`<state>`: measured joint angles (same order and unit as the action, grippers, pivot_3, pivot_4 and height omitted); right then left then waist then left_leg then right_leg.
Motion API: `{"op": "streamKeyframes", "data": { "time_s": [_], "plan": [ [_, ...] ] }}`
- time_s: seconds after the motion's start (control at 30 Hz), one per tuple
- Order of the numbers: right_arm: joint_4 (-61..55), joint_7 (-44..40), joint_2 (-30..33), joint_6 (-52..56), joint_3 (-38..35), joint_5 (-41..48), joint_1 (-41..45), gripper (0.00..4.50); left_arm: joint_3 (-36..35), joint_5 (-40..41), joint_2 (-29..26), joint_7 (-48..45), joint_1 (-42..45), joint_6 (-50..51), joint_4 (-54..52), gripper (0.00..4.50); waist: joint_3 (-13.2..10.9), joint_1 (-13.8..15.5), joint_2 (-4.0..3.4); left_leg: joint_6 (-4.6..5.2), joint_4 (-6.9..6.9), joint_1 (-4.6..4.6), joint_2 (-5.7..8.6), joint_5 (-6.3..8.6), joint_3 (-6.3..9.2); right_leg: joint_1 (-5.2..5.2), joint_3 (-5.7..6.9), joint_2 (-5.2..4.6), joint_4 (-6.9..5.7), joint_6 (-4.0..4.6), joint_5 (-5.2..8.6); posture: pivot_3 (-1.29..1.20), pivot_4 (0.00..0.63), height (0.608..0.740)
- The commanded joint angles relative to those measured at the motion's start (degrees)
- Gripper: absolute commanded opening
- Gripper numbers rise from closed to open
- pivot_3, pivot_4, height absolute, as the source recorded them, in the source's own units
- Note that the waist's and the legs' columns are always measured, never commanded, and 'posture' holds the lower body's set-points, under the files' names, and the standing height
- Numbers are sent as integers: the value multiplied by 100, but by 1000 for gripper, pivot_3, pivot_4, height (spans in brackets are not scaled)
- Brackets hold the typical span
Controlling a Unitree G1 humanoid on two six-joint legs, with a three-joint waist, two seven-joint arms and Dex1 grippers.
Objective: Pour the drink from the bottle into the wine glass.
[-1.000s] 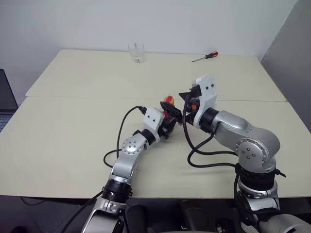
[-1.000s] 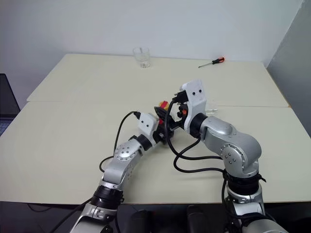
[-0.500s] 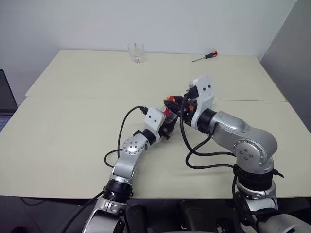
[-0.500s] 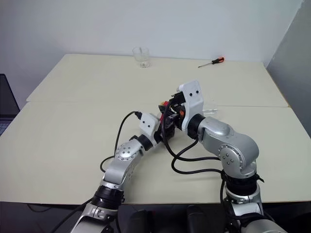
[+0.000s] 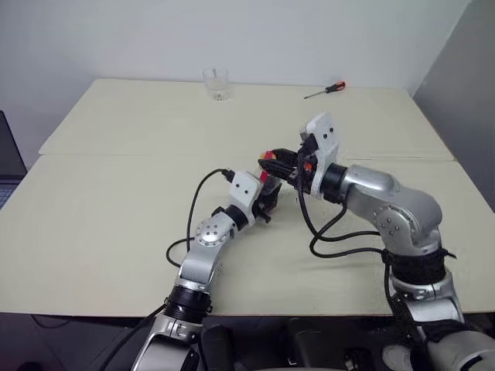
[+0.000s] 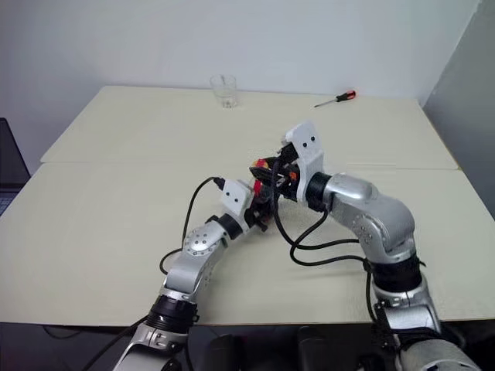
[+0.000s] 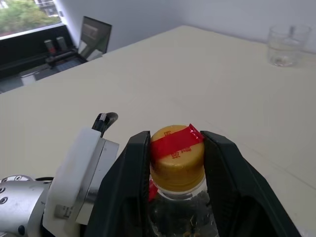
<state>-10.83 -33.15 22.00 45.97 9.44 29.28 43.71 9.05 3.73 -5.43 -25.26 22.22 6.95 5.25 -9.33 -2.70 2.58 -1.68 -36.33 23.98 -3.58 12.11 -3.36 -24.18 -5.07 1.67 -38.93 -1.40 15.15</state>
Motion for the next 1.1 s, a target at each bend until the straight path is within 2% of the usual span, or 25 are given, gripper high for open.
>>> {"op": "streamKeyframes", "data": {
  "time_s": [0.03,0.13,0.4,0.6,0.83,1.1],
  "plan": [
    [1146,-844,299,-1032,200,-623,473,1248,70,59,49,-70,149,-215,-339,1166,0,-17,0,0,0,-2,-2,0,1,1,0,3,0,0,0,0,150,740],
    [1988,-1898,431,-1570,372,-629,799,1239,52,53,34,-58,117,-186,-392,1142,-2,-12,0,0,8,-1,-4,0,4,-1,1,6,1,1,0,0,150,740],
    [3333,-3688,456,-2662,565,-909,1268,1239,54,43,19,14,25,-111,-525,1133,-3,-6,-2,0,9,-1,-2,0,-1,-1,-2,4,3,26,-15,0,150,740],
    [4165,-4125,376,-3058,573,-1252,1621,1239,60,46,14,56,24,-91,-531,1056,-10,-13,-13,0,8,-6,-3,0,0,-1,-2,5,-3,27,-15,0,150,740],
    [4281,-4163,346,-2832,488,-1356,1749,1239,37,46,-5,78,68,-99,-487,1042,-11,-10,-14,0,8,-6,-3,0,0,-1,-5,3,-3,29,-16,0,150,740],
    [3325,-4135,515,-2179,180,-1066,1538,3920,58,45,26,66,130,-140,-386,1028,-17,18,-23,0,8,-3,-1,0,-1,-2,-4,-1,-2,30,-17,0,150,740]
  ]
}}
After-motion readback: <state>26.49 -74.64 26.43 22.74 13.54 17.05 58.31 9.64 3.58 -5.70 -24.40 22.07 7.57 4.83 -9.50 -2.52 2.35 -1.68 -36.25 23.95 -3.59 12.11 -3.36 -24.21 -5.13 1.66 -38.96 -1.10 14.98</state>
